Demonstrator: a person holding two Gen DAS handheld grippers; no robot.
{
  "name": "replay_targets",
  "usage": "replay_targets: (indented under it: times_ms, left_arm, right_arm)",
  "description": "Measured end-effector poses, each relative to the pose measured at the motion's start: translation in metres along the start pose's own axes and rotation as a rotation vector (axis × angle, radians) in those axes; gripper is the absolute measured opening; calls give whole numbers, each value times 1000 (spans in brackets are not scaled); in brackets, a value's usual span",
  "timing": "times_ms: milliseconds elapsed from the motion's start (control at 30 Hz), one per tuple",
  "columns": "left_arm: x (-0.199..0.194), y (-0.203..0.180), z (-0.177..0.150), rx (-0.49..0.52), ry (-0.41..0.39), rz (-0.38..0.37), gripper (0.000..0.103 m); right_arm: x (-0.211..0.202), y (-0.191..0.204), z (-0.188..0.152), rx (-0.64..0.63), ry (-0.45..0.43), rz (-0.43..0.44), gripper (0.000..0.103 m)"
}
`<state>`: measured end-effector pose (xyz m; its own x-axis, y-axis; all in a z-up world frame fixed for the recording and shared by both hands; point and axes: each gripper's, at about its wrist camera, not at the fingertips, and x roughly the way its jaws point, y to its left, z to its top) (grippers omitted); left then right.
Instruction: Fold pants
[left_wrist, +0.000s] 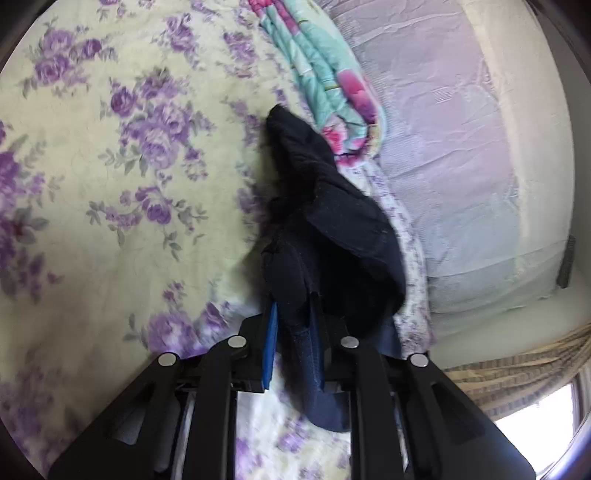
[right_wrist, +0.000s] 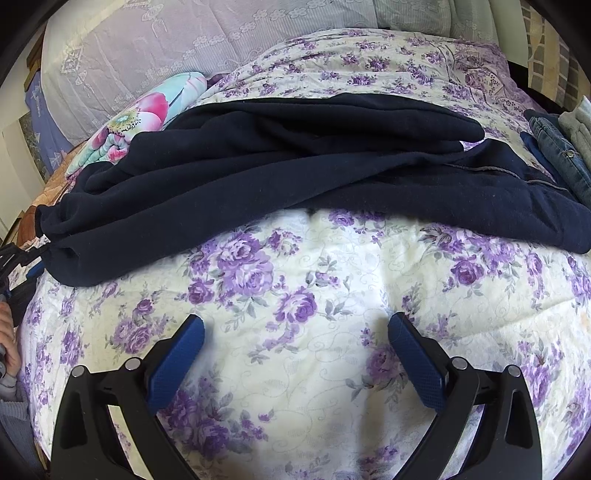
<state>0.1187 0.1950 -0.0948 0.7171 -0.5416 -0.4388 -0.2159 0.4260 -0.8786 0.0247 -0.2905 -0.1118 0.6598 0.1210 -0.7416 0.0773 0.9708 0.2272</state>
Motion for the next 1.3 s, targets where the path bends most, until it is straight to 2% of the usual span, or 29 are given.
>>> replay_targets:
  times_ms: [100,133,233,267,333,433,533,600,633,667,700,800,900,1000,1067,1167,1300]
  left_arm:
    - [-33,-16,3,21,3,-96,13]
    - [-46,-21,1,47,-7,-105,0]
    - [-97,-35,-4,185,-122,-50,0]
    - [-108,-34,-5,217,-128,-27,0]
    - [-118,-21,-8,219,-114,17,0]
    - [-106,-1,-23,201,-24,42,0]
    - [-64,4,-47,178,108,12,0]
    - [-38,5,-56,143,168,-8,6]
    - [-27,6,-57,129,174,1,16]
    - [-17,7,-55,118,168,18,28]
    - [-11,9,-53,106,156,26,29]
    - [9,9,-31,55,87,15,29]
    - [24,11,-14,-13,66,14,28]
    - [32,4,-8,7,56,25,28]
    - [26,4,-12,-1,62,17,23]
    - [14,14,-18,-35,75,42,19]
    - [2,24,-20,-115,36,25,20]
  right_arm:
    - [-6,-12,0,50,-18,55,100]
    - [-10,-16,0,70,-24,73,100]
    - [-29,-38,-5,174,-70,140,100]
    - [-36,-49,-8,214,-85,163,100]
    - [-44,-70,-10,294,-95,185,100]
    - [-53,-99,-7,403,-110,199,100]
    - [-59,-104,-3,413,-135,177,100]
    - [-57,-95,-4,387,-131,184,100]
    - [-56,-91,-5,374,-124,191,100]
    - [-53,-87,-5,364,-116,192,100]
    - [-51,-83,-5,357,-110,191,100]
    - [-46,-76,-8,350,-98,192,100]
    - [-44,-76,-7,360,-104,194,100]
    - [-47,-77,-5,357,-110,194,100]
    - [-50,-79,-4,362,-119,189,100]
    - [-52,-83,-5,380,-128,186,100]
    - [-45,-85,-7,397,-115,193,100]
